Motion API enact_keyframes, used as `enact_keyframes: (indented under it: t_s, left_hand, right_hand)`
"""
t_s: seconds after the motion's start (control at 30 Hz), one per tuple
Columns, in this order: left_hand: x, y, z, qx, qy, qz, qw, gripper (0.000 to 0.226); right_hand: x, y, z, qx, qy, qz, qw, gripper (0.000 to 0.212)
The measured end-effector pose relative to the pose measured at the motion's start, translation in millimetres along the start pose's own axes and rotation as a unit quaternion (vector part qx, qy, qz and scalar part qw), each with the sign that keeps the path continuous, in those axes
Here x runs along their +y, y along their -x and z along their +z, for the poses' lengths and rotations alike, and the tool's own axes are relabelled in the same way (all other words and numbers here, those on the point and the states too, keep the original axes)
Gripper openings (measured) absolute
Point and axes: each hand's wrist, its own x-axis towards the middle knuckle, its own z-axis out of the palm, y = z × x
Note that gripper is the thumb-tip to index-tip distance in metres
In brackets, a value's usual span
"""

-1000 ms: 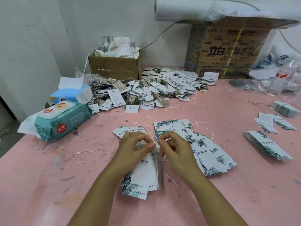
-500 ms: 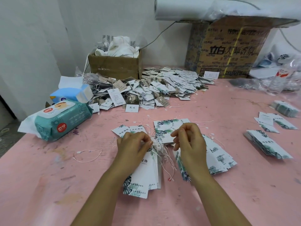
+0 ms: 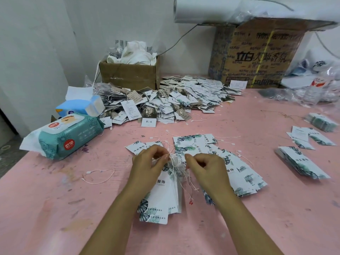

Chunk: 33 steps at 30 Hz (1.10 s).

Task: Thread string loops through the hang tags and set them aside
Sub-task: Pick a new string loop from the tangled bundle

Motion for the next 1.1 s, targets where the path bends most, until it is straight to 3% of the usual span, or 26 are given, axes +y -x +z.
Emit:
enact_keyframes:
  t_s: [0.13,0.27,0.6,0.9,1.1]
  left_hand:
    - [-0.6,-0.7,0.8,-0.008,0.015,0.003,1.000,0.021]
    - [-2.2,0.4,1.6,-0.018,0.003,0.018,1.000,0.025]
    - [0.1,1.5,2.6,-0.022,0.007,0.013,1.000,0.030]
    - [2.2,1.4,3.1,-0.019,0.020,0.016,0.999,0.037]
    - [3.6,2.0,3.9,-0.014,0.013,0.018,1.000,0.036]
  right_hand:
    - [-2.5,-2.4,5.6,0.015,0.024,-0.062,0.998,0.005]
    - [-0.2,-2.1,9.5,-0.020,0.039,-0.077,0.996,0.028]
    - [2.9,-2.3,13.3,-0.029,0.053,-0.083,0.995,0.018]
    - [-1.1,-0.3,13.8,-0.071,-0.091,-0.016,0.993,0.037]
    - [1.5,-3.8,12.4,-0.110,-0.076,-0.029,0.991,0.046]
